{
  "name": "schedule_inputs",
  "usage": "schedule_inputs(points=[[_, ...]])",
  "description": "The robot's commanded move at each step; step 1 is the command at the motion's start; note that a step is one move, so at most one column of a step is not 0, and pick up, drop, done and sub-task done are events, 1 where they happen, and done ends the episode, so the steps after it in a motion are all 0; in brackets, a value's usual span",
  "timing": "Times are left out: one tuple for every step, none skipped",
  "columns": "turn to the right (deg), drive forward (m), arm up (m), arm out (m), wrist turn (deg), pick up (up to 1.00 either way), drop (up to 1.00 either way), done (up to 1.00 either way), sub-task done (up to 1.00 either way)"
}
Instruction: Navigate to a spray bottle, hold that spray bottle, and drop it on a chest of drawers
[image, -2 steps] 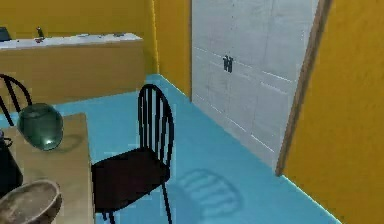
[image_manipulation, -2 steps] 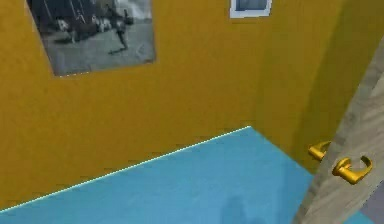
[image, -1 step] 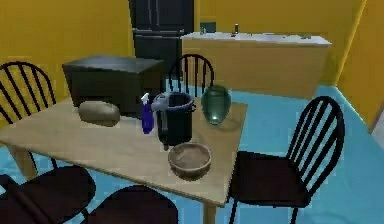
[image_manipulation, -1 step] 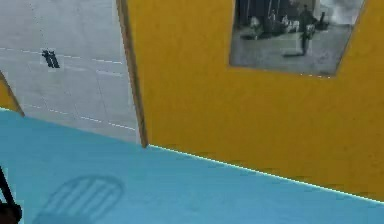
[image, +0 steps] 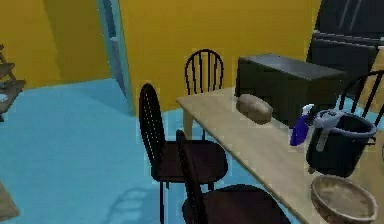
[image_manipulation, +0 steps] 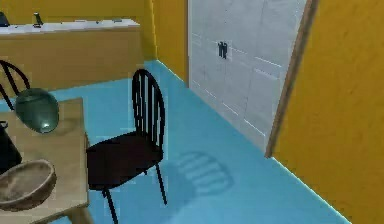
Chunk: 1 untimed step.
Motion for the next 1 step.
schedule_inputs(points=[[-45.0, 0.0, 0.0, 0.0, 0.0, 0.0, 0.0, 0.0, 0.0]])
